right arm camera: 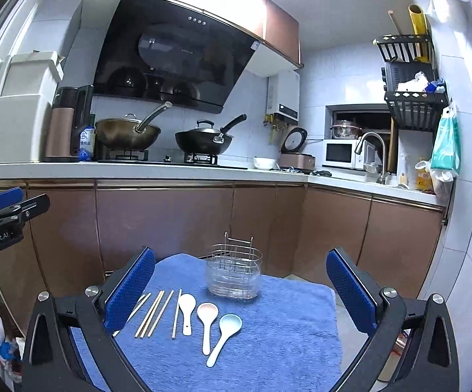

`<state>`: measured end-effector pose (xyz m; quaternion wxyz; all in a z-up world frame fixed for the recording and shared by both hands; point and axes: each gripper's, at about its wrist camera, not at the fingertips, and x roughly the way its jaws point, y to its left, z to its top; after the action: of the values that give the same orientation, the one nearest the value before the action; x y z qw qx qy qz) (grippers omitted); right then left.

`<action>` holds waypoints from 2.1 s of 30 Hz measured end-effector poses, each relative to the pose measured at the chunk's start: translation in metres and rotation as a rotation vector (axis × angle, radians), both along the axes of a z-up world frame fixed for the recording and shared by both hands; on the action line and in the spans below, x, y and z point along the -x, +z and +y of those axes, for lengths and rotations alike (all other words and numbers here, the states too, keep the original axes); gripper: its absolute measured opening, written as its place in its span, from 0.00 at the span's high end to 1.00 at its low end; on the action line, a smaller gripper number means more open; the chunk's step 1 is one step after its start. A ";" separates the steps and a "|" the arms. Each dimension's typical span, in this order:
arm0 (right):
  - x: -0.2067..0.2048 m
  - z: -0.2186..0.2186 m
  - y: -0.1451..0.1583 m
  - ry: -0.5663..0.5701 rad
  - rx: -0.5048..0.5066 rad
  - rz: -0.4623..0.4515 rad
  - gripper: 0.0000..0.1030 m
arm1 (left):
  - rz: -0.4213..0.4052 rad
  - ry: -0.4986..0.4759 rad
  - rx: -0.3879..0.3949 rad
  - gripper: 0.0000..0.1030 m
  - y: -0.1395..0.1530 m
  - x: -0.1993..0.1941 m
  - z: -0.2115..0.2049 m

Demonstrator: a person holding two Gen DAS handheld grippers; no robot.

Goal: Organize utensils

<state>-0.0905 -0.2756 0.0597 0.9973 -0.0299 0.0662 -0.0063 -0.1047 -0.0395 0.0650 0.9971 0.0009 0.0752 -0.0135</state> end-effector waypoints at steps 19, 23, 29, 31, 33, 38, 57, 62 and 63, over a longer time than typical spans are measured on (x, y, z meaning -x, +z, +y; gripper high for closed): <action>0.015 -0.013 0.001 -0.063 0.008 -0.078 0.00 | -0.013 0.007 -0.036 0.34 0.004 0.001 -0.007; 0.012 -0.015 0.002 -0.068 0.009 -0.098 0.00 | -0.015 0.015 -0.051 0.34 0.002 -0.002 -0.011; 0.007 -0.016 0.000 -0.073 -0.003 -0.123 0.00 | -0.007 0.003 -0.058 0.33 0.000 -0.012 -0.015; 0.004 -0.016 -0.002 -0.070 -0.007 -0.122 0.00 | 0.002 0.004 -0.057 0.33 -0.001 -0.019 -0.016; -0.001 -0.018 -0.004 -0.066 -0.010 -0.120 0.00 | 0.013 0.000 -0.049 0.29 -0.003 -0.025 -0.016; -0.019 -0.021 -0.011 -0.058 -0.009 -0.089 0.00 | 0.043 0.000 -0.049 0.29 -0.010 -0.043 -0.020; -0.098 -0.041 -0.047 0.013 -0.045 0.119 0.00 | 0.288 -0.002 -0.011 0.29 -0.041 -0.144 -0.002; -0.131 -0.057 -0.078 0.040 -0.097 0.242 0.01 | 0.427 -0.044 0.053 0.29 -0.059 -0.179 0.021; -0.137 -0.062 -0.085 0.047 -0.112 0.266 0.01 | 0.454 -0.053 0.065 0.29 -0.063 -0.185 0.024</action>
<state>0.0467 -0.3376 -0.0248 0.9797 0.0237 0.1975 0.0249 0.0800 -0.0153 0.0017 0.9534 -0.0323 0.2969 -0.0421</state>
